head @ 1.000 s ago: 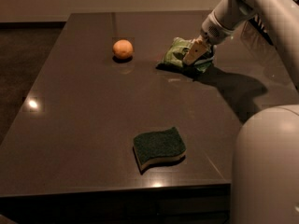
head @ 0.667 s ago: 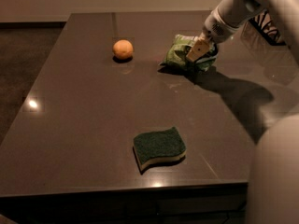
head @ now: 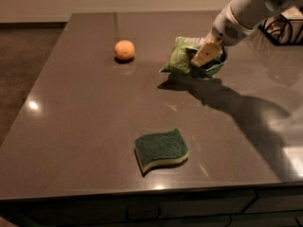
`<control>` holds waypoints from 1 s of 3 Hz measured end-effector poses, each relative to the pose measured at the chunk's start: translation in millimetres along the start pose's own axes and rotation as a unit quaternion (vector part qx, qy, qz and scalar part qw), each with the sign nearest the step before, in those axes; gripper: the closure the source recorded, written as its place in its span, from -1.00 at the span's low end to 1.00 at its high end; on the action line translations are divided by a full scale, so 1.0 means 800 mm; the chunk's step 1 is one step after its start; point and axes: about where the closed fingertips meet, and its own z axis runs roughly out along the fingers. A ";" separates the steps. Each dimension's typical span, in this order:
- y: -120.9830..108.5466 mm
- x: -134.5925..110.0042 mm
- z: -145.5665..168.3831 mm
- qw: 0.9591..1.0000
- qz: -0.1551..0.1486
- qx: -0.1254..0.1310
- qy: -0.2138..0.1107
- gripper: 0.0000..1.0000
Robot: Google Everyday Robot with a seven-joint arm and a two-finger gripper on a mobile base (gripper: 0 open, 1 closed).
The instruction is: Move green jalapeno chip bag near sponge
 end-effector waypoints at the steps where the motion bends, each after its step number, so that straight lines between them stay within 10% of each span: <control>1: 0.071 0.002 -0.029 0.999 -0.033 -0.037 -0.008 1.00; 2: 0.175 0.005 -0.054 0.991 -0.069 -0.111 -0.017 1.00; 3: 0.208 0.006 -0.058 0.987 -0.078 -0.139 -0.020 1.00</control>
Offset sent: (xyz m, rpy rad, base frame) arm -0.1843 0.0482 0.0263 0.0672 0.1257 0.3066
